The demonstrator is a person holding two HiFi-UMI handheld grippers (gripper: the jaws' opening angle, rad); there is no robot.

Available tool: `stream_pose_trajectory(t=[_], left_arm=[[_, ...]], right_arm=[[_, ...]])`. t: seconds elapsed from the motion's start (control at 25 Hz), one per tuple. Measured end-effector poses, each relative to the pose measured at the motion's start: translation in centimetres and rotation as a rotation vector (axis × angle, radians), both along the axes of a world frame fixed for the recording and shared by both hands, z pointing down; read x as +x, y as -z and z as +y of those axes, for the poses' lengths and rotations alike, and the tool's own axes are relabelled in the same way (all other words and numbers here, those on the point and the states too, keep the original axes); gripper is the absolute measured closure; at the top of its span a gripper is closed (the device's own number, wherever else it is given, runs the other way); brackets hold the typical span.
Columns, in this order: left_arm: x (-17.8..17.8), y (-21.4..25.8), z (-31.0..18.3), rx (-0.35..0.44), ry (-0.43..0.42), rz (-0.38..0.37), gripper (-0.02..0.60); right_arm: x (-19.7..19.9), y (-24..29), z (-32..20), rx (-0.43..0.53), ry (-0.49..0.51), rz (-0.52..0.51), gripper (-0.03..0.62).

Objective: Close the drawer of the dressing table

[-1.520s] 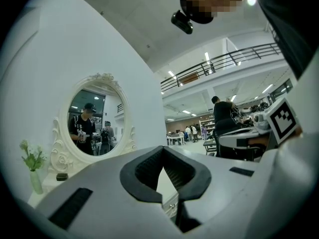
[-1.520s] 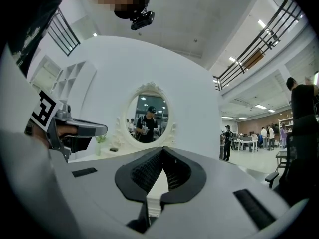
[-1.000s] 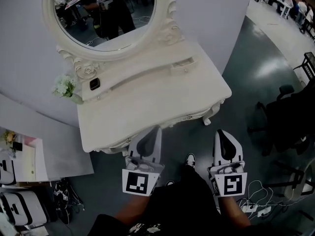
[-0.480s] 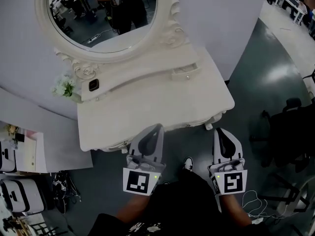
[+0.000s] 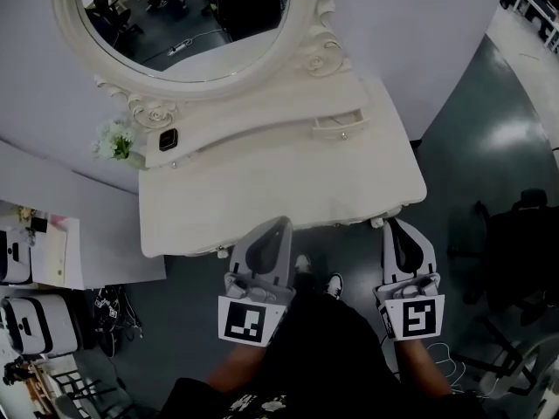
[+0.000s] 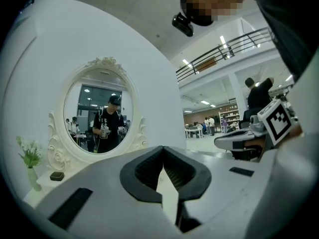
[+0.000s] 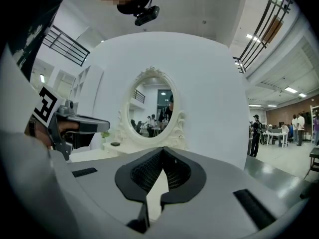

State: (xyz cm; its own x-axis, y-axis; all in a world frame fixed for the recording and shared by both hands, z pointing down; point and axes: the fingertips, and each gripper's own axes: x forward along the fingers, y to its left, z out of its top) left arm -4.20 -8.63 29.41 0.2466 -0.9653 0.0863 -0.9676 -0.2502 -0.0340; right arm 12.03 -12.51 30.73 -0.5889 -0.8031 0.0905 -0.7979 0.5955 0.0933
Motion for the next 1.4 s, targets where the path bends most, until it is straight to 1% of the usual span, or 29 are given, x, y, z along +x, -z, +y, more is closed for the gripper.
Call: stream_pose_trajectory(t=[0.28, 0.52, 0.68, 0.76, 0.88, 1.08, 1.24, 1.4], left_arm=[[-0.7, -0.3, -4.3, 0.020, -0.022, 0.009, 0.578], [-1.6, -0.9, -8.1, 0.008, -0.041, 0.022, 0.578], [-2.2, -1.6, -10.2, -0.014, -0.056, 0.020, 0.578], [-2.5, -1.7, -11.1, -0.018, -0.064, 0.019, 0.578], [-3.0, -2.2, -12.2, -0.032, -0.073, 0.021, 0.578], [-3.5, -3.1, -13.9, -0.045, -0.097, 0.037, 0.578], [-3.3, -3.7, -15.3, -0.058, -0.137, 0.048, 0.578], [-3.5, -4.3, -16.5, -0.070, -0.178, 0.051, 0.578]], right_arm=[[-1.2, -0.5, -3.3, 0.008, -0.004, 0.008, 0.595], [-2.8, -0.6, -6.3, 0.003, 0.005, -0.002, 0.595], [-3.4, -1.0, -8.2, -0.004, -0.005, 0.004, 0.595], [-3.7, -1.4, -9.0, -0.015, -0.014, 0.004, 0.595], [-4.0, -2.4, -9.8, -0.066, -0.042, 0.020, 0.595], [-5.1, -3.0, -10.9, -0.074, -0.037, 0.044, 0.595], [-5.8, -3.8, -11.8, -0.085, -0.047, 0.067, 0.595], [-6.7, -5.2, -12.3, -0.131, -0.057, 0.085, 0.594]])
